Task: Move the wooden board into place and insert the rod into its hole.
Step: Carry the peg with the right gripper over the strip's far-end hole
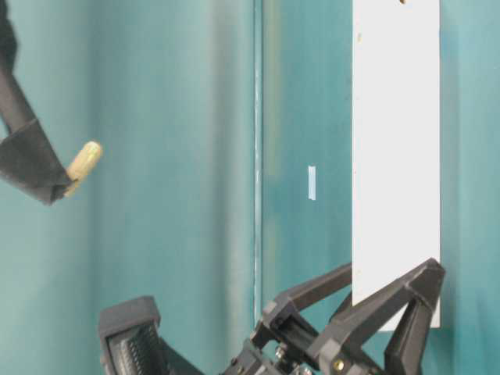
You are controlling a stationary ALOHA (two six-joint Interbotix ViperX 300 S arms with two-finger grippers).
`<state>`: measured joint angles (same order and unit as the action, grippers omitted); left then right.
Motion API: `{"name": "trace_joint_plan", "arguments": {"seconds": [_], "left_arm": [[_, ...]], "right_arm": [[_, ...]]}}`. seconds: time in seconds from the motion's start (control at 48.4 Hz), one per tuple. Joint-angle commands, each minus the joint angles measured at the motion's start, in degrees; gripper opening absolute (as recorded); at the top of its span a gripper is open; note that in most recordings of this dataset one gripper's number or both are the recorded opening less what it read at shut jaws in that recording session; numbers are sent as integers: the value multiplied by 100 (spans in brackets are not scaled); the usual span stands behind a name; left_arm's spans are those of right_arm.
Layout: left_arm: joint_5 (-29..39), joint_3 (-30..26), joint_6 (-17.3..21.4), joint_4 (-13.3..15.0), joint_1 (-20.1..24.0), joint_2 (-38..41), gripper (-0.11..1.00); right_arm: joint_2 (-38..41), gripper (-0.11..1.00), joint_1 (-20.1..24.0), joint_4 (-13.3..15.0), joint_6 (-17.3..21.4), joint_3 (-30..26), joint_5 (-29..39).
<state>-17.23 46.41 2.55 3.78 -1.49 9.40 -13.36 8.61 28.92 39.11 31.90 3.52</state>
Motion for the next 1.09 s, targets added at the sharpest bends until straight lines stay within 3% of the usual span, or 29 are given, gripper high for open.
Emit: {"name": "trace_joint_plan", "arguments": {"seconds": [0.0,0.165,0.454,0.805,0.95,1.074], "left_arm": [[-53,-149,18,9,18,-18,76],[-53,-246,18,9,26,97,72],[-18,-255,26,9,53,193,27],[141,-264,26,9,123,290,25],[193,-281,26,9,185,334,23],[193,-316,26,9,255,334,24]], "right_arm": [[-255,9,-141,9,0,264,-615],[-448,9,-378,-18,0,756,-993],[-782,9,-598,-9,-18,1354,-1389],[-958,9,-1099,0,-79,2127,-2188],[-949,9,-1573,9,-211,2689,-3322],[-949,9,-1916,-79,-598,3190,-4324]]}}
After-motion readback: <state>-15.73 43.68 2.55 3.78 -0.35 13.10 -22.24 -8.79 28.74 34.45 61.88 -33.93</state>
